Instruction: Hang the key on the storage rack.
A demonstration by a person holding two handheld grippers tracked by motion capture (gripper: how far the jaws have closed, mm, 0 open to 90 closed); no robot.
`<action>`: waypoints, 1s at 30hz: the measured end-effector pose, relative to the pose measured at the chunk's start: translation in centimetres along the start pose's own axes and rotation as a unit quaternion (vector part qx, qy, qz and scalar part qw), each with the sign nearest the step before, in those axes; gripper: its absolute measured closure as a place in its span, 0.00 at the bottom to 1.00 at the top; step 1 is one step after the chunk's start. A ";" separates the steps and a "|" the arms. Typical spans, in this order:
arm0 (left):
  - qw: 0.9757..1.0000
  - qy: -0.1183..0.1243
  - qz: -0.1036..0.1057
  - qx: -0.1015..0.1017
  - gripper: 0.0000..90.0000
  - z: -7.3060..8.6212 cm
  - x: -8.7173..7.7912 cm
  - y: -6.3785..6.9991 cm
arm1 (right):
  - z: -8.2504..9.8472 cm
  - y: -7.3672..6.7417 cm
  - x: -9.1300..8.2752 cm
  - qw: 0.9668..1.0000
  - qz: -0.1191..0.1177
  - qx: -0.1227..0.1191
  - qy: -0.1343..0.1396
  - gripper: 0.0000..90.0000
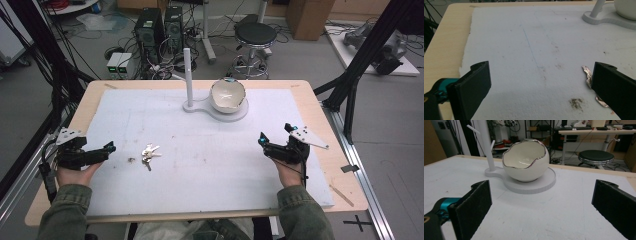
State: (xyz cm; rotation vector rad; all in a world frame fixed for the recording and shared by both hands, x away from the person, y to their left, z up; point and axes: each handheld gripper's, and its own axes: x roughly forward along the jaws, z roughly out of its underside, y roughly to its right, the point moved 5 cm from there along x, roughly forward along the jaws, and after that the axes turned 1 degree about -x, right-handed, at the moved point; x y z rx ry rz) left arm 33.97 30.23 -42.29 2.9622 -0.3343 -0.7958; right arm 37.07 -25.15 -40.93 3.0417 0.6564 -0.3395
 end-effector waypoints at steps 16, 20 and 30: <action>0.999 -0.023 0.023 0.021 0.04 -0.6 1.7 1.9 | 0.0 0.0 0.1 1.000 -0.002 -0.002 0.000 0.02; 0.998 -0.032 0.033 0.038 0.04 -0.9 2.5 3.1 | 0.0 0.0 0.1 1.000 -0.003 -0.002 0.001 0.02; 0.996 -0.048 0.048 0.053 0.04 -1.2 3.9 4.7 | 0.0 0.0 0.1 1.000 -0.004 0.003 0.000 0.02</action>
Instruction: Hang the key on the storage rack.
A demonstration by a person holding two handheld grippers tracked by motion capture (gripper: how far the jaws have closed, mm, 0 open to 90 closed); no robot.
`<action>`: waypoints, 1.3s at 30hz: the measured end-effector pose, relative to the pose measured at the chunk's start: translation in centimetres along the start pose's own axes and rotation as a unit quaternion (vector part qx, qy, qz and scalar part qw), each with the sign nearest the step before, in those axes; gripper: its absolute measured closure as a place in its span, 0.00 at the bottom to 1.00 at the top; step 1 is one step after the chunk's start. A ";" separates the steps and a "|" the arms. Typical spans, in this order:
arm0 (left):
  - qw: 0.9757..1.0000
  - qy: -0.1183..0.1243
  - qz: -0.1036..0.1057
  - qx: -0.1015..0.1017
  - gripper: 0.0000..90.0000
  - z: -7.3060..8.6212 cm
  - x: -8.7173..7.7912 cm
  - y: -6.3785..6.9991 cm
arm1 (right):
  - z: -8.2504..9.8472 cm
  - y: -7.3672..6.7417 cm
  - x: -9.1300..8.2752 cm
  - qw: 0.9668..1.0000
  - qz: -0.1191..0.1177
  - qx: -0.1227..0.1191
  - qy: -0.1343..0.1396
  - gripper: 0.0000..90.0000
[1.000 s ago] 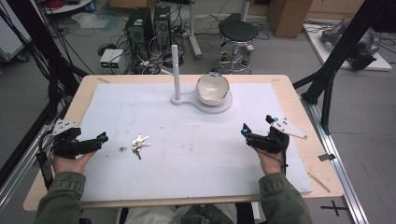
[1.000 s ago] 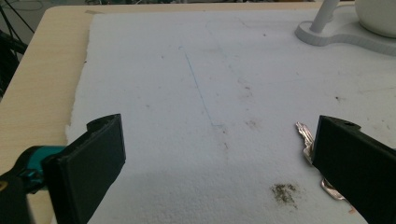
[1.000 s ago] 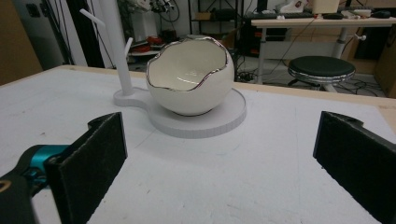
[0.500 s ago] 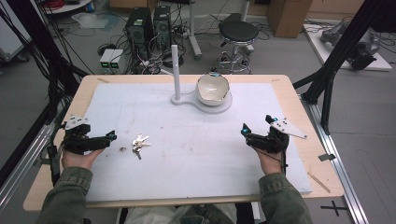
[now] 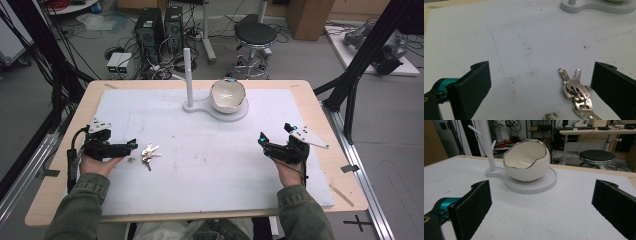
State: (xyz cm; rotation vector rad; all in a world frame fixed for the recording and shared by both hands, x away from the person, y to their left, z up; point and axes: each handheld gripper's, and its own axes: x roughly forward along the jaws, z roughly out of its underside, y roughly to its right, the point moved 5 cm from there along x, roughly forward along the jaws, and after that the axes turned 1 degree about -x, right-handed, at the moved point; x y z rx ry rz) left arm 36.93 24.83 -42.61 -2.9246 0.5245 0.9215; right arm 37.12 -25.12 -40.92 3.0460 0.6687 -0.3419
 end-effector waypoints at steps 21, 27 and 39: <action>0.995 -0.072 0.037 0.055 0.04 0.3 3.8 3.4 | 0.0 0.0 0.1 1.000 -0.003 0.000 0.000 0.02; 0.993 -0.094 0.046 0.057 0.05 0.8 4.6 3.7 | 0.0 0.0 0.1 1.000 -0.006 -0.002 -0.001 0.02; 0.989 -0.123 0.045 0.071 0.15 1.2 5.6 3.5 | 0.0 -0.1 0.3 1.000 -0.008 -0.001 -0.001 0.02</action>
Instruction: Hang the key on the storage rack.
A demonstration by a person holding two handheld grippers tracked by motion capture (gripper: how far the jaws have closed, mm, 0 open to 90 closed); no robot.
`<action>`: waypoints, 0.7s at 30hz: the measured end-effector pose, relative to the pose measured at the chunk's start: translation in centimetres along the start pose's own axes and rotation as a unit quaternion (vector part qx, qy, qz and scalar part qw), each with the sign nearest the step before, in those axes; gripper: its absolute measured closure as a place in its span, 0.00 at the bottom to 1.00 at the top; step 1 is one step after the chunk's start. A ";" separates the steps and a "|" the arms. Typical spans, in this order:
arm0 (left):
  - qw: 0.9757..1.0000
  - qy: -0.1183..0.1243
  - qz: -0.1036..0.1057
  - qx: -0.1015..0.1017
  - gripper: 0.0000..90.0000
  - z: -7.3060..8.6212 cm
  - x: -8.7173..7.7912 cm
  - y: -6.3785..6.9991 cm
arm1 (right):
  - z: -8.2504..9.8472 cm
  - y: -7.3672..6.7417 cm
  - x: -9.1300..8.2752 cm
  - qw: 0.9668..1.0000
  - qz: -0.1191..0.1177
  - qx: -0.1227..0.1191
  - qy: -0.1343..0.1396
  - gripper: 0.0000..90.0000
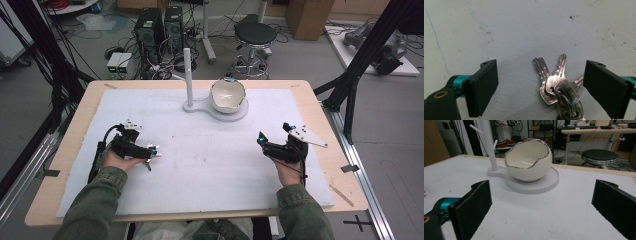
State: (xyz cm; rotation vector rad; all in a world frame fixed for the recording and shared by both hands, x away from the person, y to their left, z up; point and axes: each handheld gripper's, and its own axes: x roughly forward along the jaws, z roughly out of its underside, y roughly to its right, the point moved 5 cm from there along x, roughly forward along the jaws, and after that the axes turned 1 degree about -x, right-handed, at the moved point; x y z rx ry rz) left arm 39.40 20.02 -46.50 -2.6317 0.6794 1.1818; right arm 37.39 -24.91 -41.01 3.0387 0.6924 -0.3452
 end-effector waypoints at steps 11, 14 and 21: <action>0.998 -0.053 -0.031 0.021 0.17 -0.9 1.2 0.5 | 0.0 -0.2 0.2 1.000 -0.005 0.000 -0.004 0.02; 0.997 -0.064 -0.029 0.021 0.20 -0.7 1.6 0.5 | 0.0 -0.2 0.2 1.000 -0.007 -0.001 -0.004 0.02; 0.997 -0.061 0.019 0.038 0.52 -0.7 1.3 1.2 | 0.1 -0.2 0.3 1.000 -0.007 0.000 -0.005 0.02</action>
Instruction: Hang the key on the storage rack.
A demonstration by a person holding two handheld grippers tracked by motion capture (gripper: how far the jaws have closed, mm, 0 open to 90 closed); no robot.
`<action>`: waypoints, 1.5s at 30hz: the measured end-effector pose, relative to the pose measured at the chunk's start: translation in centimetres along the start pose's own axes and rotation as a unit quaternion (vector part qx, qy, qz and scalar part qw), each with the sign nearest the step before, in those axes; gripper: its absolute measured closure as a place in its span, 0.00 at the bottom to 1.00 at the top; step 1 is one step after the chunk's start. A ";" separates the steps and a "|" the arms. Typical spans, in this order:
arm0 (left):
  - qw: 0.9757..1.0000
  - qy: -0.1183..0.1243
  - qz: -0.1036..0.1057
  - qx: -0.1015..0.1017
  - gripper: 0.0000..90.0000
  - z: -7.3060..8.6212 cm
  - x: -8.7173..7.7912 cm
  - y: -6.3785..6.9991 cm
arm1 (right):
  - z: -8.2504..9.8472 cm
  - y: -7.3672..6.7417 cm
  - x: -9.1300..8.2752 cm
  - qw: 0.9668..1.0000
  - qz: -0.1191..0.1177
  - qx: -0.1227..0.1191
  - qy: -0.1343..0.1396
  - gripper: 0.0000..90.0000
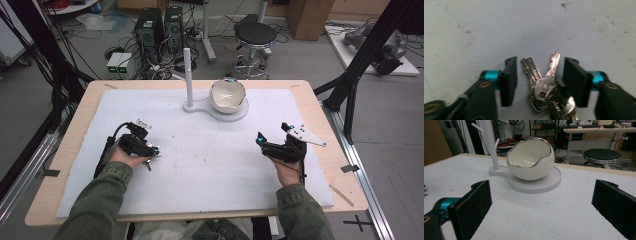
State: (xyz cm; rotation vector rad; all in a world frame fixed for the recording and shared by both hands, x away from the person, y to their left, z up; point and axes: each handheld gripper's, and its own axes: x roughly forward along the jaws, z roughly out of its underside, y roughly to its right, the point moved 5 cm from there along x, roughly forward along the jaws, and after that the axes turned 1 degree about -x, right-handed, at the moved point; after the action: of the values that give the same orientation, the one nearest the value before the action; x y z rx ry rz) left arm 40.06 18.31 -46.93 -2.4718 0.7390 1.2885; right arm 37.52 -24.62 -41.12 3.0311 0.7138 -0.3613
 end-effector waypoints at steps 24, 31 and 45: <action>0.999 0.017 0.049 0.009 0.90 0.0 -0.5 -0.2 | 0.0 0.0 0.1 1.000 0.002 -0.003 -0.001 0.02; 0.998 0.039 0.055 -0.005 0.90 -0.2 -1.6 -0.7 | 0.0 0.0 0.1 1.000 0.000 -0.002 0.000 0.02; 0.992 0.094 0.071 -0.040 0.99 -0.5 -4.4 -2.0 | 0.0 -0.2 0.2 1.000 -0.002 -0.002 -0.002 0.02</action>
State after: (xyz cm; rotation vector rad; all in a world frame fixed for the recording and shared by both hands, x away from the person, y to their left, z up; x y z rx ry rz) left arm 39.41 21.11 -43.07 -2.6749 0.9400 1.1640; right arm 37.59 -24.41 -41.17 3.0250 0.7203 -0.3667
